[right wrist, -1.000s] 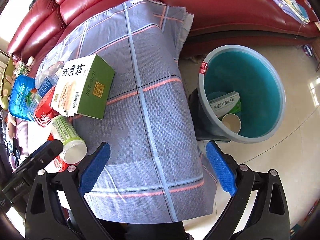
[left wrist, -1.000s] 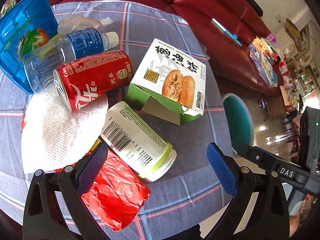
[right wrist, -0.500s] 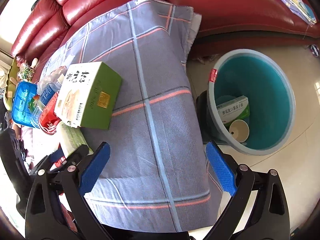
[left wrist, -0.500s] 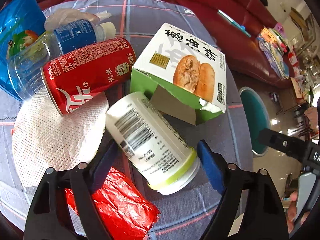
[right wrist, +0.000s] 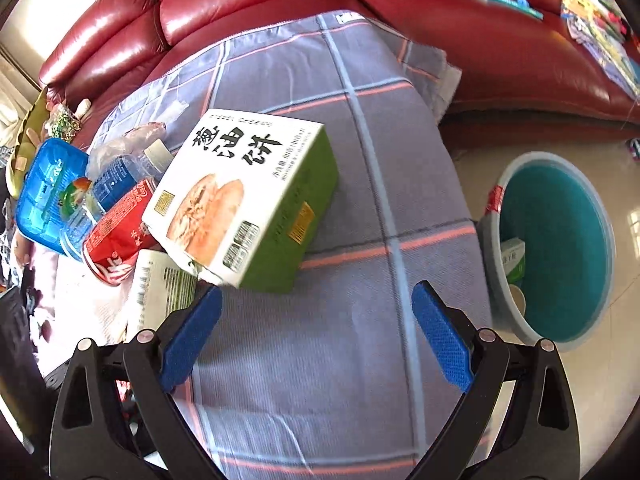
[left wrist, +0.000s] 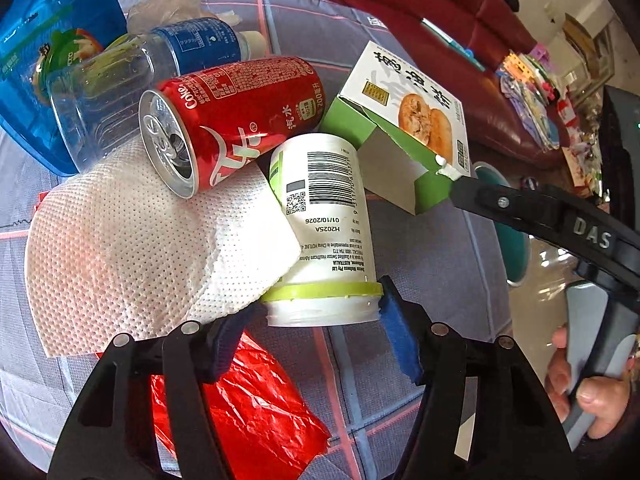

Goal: Collect trash
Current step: 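Grasp the white-green plastic jar with the left tool while the right tool grasps the green bread box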

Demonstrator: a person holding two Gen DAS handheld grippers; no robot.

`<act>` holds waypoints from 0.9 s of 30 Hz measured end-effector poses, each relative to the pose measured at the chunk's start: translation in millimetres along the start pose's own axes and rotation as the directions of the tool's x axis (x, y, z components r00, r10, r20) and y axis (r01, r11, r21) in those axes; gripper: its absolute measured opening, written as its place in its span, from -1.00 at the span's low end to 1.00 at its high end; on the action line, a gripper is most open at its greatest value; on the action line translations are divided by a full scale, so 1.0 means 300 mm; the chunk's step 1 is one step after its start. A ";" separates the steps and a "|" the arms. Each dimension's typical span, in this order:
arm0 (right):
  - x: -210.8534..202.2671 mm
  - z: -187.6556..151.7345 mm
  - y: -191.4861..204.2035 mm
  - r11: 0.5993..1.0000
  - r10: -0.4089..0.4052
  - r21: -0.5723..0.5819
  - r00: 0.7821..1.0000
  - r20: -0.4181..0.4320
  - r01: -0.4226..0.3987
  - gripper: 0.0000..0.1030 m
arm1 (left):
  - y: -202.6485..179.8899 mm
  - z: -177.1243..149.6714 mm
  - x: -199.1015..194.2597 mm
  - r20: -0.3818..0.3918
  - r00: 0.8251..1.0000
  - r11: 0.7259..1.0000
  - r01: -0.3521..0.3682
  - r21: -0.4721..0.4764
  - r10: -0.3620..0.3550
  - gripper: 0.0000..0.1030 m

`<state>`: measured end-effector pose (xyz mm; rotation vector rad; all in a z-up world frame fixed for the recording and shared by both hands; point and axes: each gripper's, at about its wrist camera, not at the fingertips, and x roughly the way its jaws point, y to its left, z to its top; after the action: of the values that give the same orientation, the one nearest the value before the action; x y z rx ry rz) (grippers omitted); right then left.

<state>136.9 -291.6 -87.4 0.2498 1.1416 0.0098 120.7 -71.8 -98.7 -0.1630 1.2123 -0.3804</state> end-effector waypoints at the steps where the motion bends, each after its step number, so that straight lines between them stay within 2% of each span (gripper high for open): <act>1: 0.012 0.001 0.010 1.000 -0.005 -0.002 1.000 0.018 0.005 0.72 | 0.003 -0.003 -0.004 0.001 1.000 1.000 0.001 0.002 -0.001 0.29; 2: 0.025 0.003 0.020 1.000 -0.018 -0.006 0.999 0.034 0.018 0.63 | 0.006 -0.004 -0.008 0.002 1.000 1.000 0.005 0.004 -0.005 0.29; 4: 0.053 0.013 0.034 1.000 -0.025 -0.009 0.999 0.046 0.026 0.10 | 0.007 0.012 -0.003 0.004 1.000 1.000 0.012 0.005 -0.012 0.30; 8: 0.079 0.035 0.044 0.999 -0.027 -0.027 0.997 0.068 0.029 -0.41 | 0.003 0.014 -0.012 0.011 1.000 1.000 0.013 0.007 -0.013 0.34; 9: 0.077 0.039 0.046 0.999 -0.035 -0.038 0.997 0.072 0.037 -0.80 | -0.001 0.016 -0.014 0.016 1.000 1.000 0.011 0.009 -0.011 0.37; 13: 0.029 0.050 0.014 0.997 -0.065 -0.036 0.993 0.103 0.069 -0.89 | -0.045 0.027 -0.006 0.027 1.000 1.000 0.011 0.019 -0.011 0.43; 17: -0.025 0.045 -0.042 0.999 -0.034 -0.023 0.994 0.105 0.036 -0.89 | -0.078 0.042 0.027 0.036 0.999 0.999 -0.022 0.030 0.021 0.43; 18: -0.038 0.042 -0.057 1.000 -0.024 -0.015 0.994 0.102 0.026 -0.89 | -0.078 0.042 0.035 0.035 0.999 0.999 -0.025 0.026 0.024 0.39; 19: -0.053 0.040 -0.073 1.000 -0.021 -0.012 0.994 0.104 0.022 -0.89 | -0.079 0.040 0.039 0.037 0.999 0.999 -0.041 0.028 0.040 0.02; 27: -0.119 0.024 -0.128 0.999 -0.024 -0.022 0.993 0.117 0.027 -0.89 | -0.094 0.005 -0.006 0.055 0.997 0.997 -0.054 0.053 0.051 0.03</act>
<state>123.8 -335.0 -60.3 0.2124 1.0277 -0.0141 116.0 -97.3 -87.5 -0.0936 1.1500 -0.3611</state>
